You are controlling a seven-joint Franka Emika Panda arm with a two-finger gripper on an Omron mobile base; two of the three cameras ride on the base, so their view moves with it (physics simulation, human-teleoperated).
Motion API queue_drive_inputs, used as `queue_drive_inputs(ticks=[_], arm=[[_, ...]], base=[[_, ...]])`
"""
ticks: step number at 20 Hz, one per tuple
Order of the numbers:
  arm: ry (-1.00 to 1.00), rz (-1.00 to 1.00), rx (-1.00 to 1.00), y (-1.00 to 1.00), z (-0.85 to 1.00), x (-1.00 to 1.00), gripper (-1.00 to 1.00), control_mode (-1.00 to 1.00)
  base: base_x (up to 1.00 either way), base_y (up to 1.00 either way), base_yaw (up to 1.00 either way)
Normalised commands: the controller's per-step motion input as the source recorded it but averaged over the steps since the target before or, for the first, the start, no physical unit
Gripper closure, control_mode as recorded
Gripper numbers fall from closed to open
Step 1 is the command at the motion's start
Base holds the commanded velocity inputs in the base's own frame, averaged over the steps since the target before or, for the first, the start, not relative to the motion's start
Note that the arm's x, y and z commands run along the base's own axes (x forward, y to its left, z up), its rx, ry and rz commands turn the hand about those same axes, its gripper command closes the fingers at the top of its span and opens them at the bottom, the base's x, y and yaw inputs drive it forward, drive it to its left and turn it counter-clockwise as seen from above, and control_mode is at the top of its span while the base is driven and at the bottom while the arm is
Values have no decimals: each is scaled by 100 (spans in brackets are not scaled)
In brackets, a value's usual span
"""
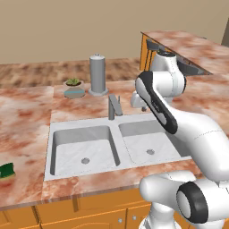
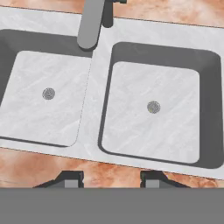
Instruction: Soak the sponge with water for a few seconds and then drop it inside the sink.
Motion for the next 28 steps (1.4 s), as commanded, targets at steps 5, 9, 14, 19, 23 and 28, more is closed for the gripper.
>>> queue_drive_inputs(ticks=[5,9,14,19,23,28], arm=[[-6,0,0,0,0,0,-100,-100],[-8,0,0,0,4,0,-100,-100],[-17,0,0,0,2,-1,-100,-100],[-15,0,0,0,6,0,-100,-100],[-10,0,3,0,18,0,-100,-100],[-7,0,4,0,17,0,-100,-100]], base=[[0,0,0],[0,0,0],[0,0,0],[0,0,0],[0,0,0],[0,0,0]])
